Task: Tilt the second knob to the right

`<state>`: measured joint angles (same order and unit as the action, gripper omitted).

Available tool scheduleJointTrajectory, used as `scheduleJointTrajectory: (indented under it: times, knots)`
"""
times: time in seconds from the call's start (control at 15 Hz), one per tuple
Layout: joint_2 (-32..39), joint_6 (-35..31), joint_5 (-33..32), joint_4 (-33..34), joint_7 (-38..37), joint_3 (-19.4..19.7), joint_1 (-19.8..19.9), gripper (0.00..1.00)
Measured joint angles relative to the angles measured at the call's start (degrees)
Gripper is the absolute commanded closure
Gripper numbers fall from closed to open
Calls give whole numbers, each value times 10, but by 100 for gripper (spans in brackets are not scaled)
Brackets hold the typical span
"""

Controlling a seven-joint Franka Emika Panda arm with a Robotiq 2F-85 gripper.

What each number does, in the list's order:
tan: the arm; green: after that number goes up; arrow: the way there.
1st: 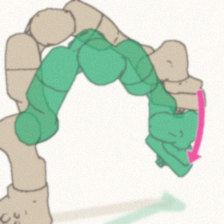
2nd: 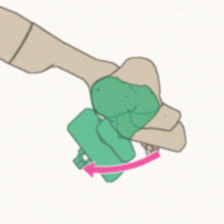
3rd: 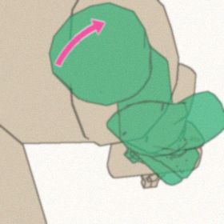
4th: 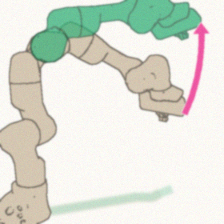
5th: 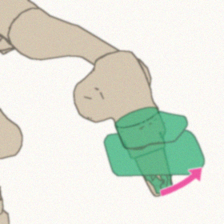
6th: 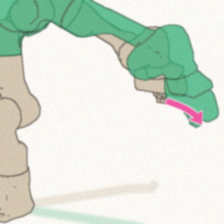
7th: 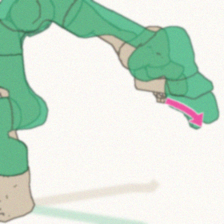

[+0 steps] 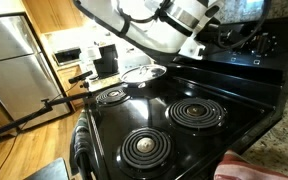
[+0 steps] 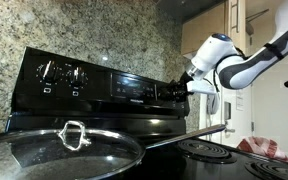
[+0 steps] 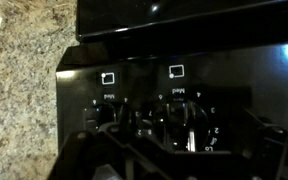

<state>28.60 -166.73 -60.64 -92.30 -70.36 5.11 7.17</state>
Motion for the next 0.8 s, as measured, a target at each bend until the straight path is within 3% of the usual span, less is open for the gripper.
scheduleJointTrajectory:
  times: [0.2, 0.8]
  knots:
    - [0, 28, 22, 4, 7, -5, -2, 0]
    - [-10, 31, 3, -7, 0, 5, -4, 0]
